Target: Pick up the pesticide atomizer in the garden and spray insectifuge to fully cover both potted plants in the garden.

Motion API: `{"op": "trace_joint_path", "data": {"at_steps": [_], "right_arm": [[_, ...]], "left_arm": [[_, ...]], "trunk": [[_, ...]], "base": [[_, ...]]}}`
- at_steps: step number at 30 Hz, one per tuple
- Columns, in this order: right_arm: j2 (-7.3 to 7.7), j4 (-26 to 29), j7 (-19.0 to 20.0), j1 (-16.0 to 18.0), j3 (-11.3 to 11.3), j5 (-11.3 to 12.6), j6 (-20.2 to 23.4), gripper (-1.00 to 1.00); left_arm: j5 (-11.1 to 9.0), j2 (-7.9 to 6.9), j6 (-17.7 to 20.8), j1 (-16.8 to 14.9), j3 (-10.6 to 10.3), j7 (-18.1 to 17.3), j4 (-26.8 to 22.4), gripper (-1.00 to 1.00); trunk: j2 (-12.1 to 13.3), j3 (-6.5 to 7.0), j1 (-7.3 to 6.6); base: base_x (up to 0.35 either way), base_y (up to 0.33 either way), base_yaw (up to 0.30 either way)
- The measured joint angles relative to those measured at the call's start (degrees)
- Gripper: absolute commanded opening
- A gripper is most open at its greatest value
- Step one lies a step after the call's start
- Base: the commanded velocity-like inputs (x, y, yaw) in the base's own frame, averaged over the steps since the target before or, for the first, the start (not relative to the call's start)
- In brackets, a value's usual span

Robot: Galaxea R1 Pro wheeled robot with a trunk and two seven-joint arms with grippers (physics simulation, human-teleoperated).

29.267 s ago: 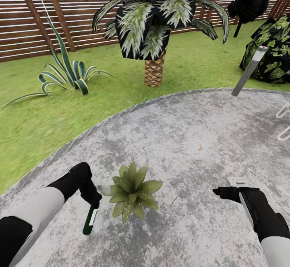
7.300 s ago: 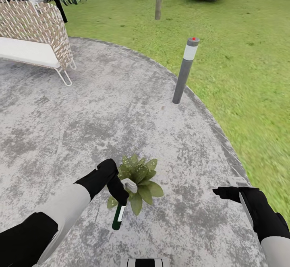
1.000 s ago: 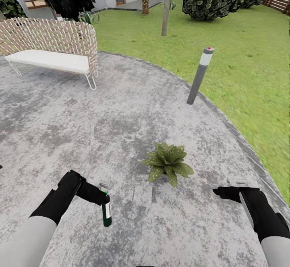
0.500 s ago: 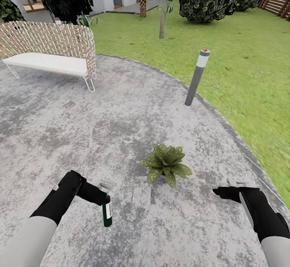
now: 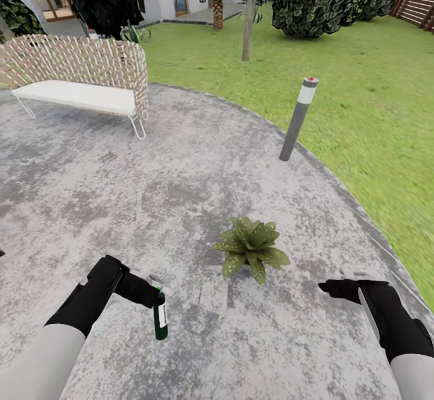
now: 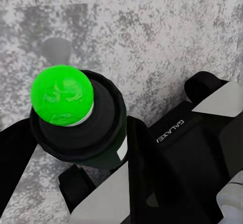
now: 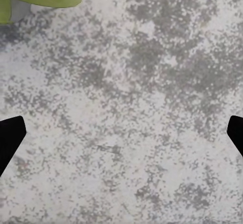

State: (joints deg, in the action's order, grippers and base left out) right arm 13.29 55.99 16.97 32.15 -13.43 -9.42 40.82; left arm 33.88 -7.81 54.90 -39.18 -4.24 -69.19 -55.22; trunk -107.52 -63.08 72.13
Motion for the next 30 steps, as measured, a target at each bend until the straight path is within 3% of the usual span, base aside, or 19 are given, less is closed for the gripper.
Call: {"op": "trace_joint_path", "data": {"at_steps": [13, 19, 20, 24, 30], "right_arm": [[0.0, 0.0, 0.0, 0.0, 0.07, 0.0, 0.02, 1.0], [0.0, 0.0, 0.0, -0.01, 0.08, 0.01, 0.02, 1.0], [0.0, -0.03, 0.0, -0.01, 0.08, 0.01, 0.02, 1.0], [0.0, -0.01, 0.02, -0.01, 0.02, 0.01, 0.02, 1.0], [0.0, 0.01, 0.08, -0.01, 0.0, 0.01, -0.02, 1.0]], "left_arm": [[-0.03, 0.09, 0.01, -0.05, 0.1, -0.02, -0.68, -1.0], [-0.34, -0.13, -0.42, -0.08, -0.28, -0.72, -10.11, -1.0], [-0.4, -0.15, -1.61, -0.08, -0.44, -0.87, -11.36, -1.0], [-0.16, -0.16, -12.48, -0.07, -0.71, -3.66, -13.53, -1.0], [-0.06, -0.16, -23.36, -0.08, -0.86, -9.89, -13.77, -1.0]], "trunk": [[0.0, 1.04, 0.0], [0.0, 1.51, 0.0], [0.0, 1.58, 0.0], [0.0, 1.84, 0.0], [0.0, 1.96, 0.0]], "base": [[0.0, 0.0, 0.099], [0.0, 0.0, 0.05], [0.0, 0.0, 0.008], [0.0, 0.0, 0.003], [0.0, 0.0, 0.0]]}}
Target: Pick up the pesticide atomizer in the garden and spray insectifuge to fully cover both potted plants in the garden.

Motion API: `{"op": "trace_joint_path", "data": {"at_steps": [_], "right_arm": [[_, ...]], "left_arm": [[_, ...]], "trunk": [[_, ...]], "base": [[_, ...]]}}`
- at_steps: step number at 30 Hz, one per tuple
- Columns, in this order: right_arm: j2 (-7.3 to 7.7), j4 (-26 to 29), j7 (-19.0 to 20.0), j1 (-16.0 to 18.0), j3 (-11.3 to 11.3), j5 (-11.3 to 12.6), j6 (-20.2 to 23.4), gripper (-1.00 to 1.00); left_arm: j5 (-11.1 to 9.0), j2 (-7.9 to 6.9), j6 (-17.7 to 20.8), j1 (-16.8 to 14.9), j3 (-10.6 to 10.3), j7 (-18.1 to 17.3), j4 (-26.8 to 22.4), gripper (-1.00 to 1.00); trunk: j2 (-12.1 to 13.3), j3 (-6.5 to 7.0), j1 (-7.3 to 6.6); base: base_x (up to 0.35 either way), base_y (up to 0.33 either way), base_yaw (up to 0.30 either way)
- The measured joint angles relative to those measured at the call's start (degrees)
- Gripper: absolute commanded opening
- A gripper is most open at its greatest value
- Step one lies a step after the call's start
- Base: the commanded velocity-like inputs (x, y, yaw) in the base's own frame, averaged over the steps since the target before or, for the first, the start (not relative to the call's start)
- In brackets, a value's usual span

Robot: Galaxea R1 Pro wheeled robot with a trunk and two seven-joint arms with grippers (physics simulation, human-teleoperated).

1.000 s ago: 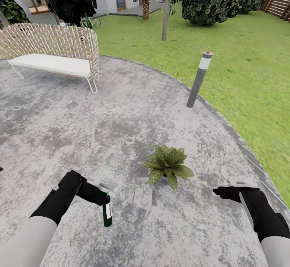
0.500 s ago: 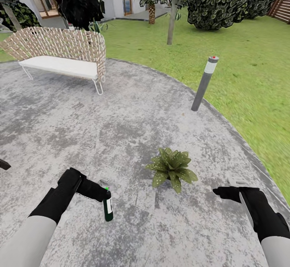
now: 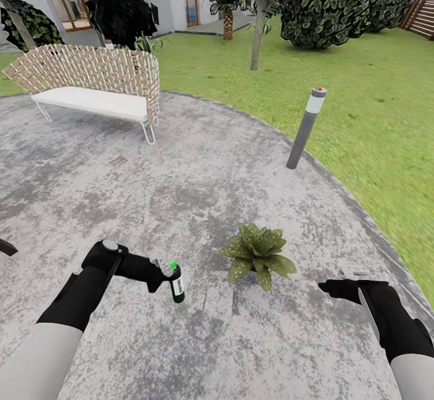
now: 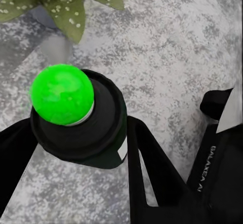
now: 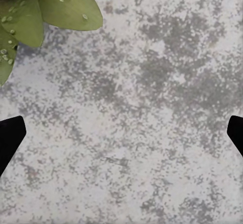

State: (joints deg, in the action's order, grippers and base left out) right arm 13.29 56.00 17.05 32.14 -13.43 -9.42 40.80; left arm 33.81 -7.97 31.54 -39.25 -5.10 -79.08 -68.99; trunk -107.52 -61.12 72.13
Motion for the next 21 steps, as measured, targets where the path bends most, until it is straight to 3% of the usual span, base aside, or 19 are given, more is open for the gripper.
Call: {"op": "trace_joint_path", "data": {"at_steps": [6, 9, 11, 12, 15, 17, 21], "right_arm": [[0.0, 0.6, 0.01, 0.0, 0.61, -0.11, -0.16, 1.0], [0.16, 2.08, 1.17, 0.0, 3.02, -0.03, -0.24, 1.0], [0.34, 4.84, 7.5, 0.0, 6.62, 0.05, -0.23, 1.0], [0.42, 6.08, 13.58, 0.0, 7.96, 0.08, -0.24, 1.0], [0.58, 9.17, 25.7, 0.0, 9.11, -0.08, -0.29, 1.0], [0.6, 12.86, 30.7, 0.0, 9.42, -0.06, -0.44, 1.0], [0.65, 17.26, 38.03, -0.01, 9.67, -0.27, -0.7, 1.0]], "left_arm": [[0.03, 0.0, -6.39, 0.0, -0.42, -5.91, 0.05, -1.0], [0.06, -0.02, -7.61, 0.01, -0.63, -7.74, 0.06, -1.0], [0.03, -0.05, -7.92, 0.05, -0.8, -8.26, 0.19, -1.0], [0.02, -0.06, -7.99, 0.07, -1.54, -8.59, 0.23, -1.0], [0.02, -0.08, -8.06, 0.07, -4.85, -9.08, 0.31, -1.0], [0.02, -0.08, -8.06, 0.06, -6.38, -9.22, 0.3, -1.0], [0.02, -0.01, -8.07, 0.04, -7.3, -9.89, 0.25, -1.0]], "trunk": [[0.0, 0.01, 0.0], [0.0, 0.01, 0.0], [0.0, 0.01, 0.0], [0.0, 0.01, 0.0], [0.0, 0.01, 0.0], [0.0, 0.01, 0.0], [0.0, 0.01, 0.0]], "base": [[0.0, 0.0, 0.0], [0.0, 0.0, 0.0], [0.0, 0.0, 0.0], [0.0, 0.0, 0.0], [0.0, 0.0, 0.0], [0.0, 0.0, 0.0], [0.0, 0.0, 0.0]]}}
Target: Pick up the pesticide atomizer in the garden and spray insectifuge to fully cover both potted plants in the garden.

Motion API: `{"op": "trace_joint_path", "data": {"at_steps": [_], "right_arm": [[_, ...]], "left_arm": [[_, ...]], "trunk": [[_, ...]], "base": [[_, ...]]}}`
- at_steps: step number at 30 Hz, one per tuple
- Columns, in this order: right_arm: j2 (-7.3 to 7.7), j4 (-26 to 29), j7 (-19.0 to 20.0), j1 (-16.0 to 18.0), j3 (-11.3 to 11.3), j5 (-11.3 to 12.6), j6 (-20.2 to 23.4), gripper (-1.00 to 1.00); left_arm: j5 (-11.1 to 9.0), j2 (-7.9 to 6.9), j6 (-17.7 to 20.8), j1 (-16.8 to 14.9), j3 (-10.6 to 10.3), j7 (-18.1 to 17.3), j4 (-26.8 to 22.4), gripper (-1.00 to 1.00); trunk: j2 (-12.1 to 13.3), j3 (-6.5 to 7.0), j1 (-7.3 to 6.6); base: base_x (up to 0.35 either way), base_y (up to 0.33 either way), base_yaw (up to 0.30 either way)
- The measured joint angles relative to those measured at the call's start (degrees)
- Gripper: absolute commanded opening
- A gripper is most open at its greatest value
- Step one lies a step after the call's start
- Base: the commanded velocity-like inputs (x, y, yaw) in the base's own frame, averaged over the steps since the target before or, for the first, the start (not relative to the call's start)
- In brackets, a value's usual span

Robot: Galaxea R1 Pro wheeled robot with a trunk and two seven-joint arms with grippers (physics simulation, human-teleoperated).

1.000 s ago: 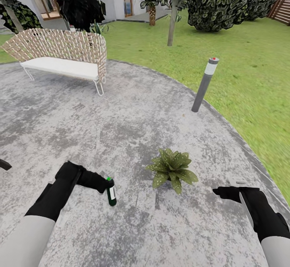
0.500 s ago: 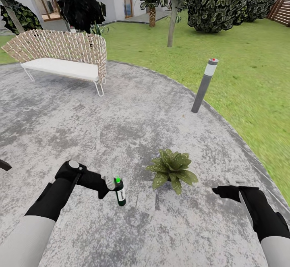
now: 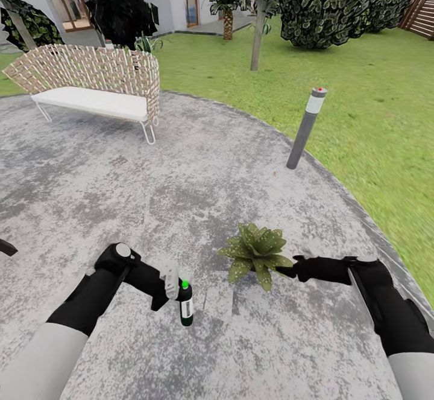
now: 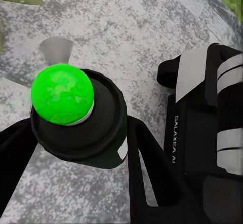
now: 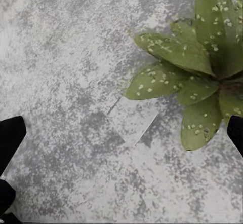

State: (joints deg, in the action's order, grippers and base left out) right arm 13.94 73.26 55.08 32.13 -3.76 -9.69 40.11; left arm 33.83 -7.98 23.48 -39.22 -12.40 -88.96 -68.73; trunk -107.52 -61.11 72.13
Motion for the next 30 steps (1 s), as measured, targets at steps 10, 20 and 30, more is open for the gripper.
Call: {"op": "trace_joint_path", "data": {"at_steps": [10, 20, 30], "right_arm": [[-0.1, 6.3, 15.89, -0.01, 4.87, -0.77, -1.29, -1.0], [-0.15, 7.28, 16.05, 0.0, 8.03, -0.79, -1.51, -1.0], [-0.16, 8.89, 16.07, -0.01, 15.45, -0.78, -1.41, -1.0]], "left_arm": [[0.0, 0.03, 0.07, -0.04, -2.54, -0.74, 0.05, -1.0], [0.0, 0.08, 0.24, -0.03, -2.53, -0.74, 0.07, -1.0], [0.15, 0.28, 1.0, -0.25, -7.38, -0.74, 0.16, -1.0]], "trunk": [[0.0, 0.0, 0.0], [0.0, 0.0, 0.0], [0.0, 0.0, 0.0]], "base": [[0.0, 0.0, 0.0], [0.0, 0.0, 0.0], [0.0, 0.0, 0.0]]}}
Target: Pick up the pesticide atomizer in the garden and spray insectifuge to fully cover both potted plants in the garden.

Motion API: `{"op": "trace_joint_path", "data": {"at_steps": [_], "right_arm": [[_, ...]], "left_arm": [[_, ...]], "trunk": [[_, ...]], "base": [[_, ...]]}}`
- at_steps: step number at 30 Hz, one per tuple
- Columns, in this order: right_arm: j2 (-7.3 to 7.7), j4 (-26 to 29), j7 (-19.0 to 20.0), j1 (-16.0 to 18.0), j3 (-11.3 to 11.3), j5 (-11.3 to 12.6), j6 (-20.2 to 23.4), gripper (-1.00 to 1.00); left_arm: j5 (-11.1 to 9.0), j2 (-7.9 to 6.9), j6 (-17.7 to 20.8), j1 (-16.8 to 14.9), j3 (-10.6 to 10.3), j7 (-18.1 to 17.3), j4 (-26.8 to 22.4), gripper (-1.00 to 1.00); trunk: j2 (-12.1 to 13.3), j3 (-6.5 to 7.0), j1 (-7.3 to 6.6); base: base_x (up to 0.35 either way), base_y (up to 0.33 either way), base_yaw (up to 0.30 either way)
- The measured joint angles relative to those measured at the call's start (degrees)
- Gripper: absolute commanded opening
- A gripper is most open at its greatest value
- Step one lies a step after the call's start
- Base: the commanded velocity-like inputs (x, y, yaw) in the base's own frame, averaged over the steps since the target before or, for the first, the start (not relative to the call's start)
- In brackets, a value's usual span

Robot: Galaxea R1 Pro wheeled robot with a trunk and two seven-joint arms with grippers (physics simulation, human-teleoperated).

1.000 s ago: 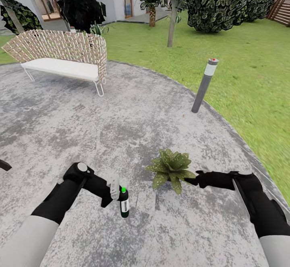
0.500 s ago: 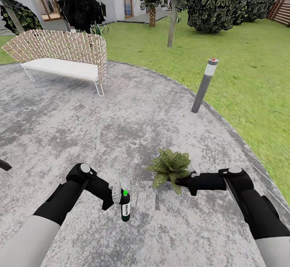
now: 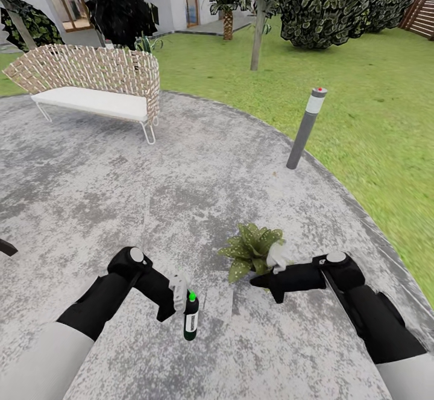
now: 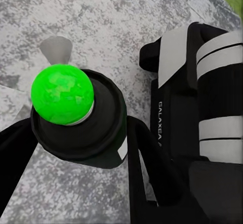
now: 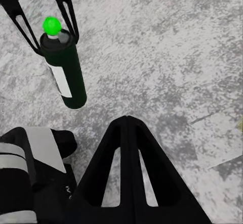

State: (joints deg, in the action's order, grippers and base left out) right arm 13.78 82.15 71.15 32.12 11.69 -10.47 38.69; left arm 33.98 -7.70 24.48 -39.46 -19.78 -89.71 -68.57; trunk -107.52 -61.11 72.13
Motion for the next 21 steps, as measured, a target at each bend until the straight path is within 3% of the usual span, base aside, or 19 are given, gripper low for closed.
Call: {"op": "trace_joint_path", "data": {"at_steps": [3, 16, 21], "right_arm": [[-0.11, 0.1, 0.0, 0.0, 1.7, -0.02, -0.01, -1.0], [-0.52, 1.81, 0.04, 0.0, 2.44, -0.02, -0.01, -1.0], [-0.52, 1.96, 0.01, 0.0, 6.64, -0.02, -0.01, -1.0]], "left_arm": [[0.09, 0.0, 0.12, -0.11, -0.77, 0.0, 0.0, -1.0], [0.2, 0.05, 0.29, -0.29, -1.92, 0.0, 0.08, -1.0], [0.2, 0.21, 0.32, -0.31, -2.06, 0.0, 0.06, -1.0]], "trunk": [[0.0, 0.0, 0.0], [0.0, 0.0, 0.0], [0.0, 0.0, 0.0]], "base": [[0.0, 0.0, 0.0], [0.0, 0.0, 0.0], [0.0, 0.0, 0.0]]}}
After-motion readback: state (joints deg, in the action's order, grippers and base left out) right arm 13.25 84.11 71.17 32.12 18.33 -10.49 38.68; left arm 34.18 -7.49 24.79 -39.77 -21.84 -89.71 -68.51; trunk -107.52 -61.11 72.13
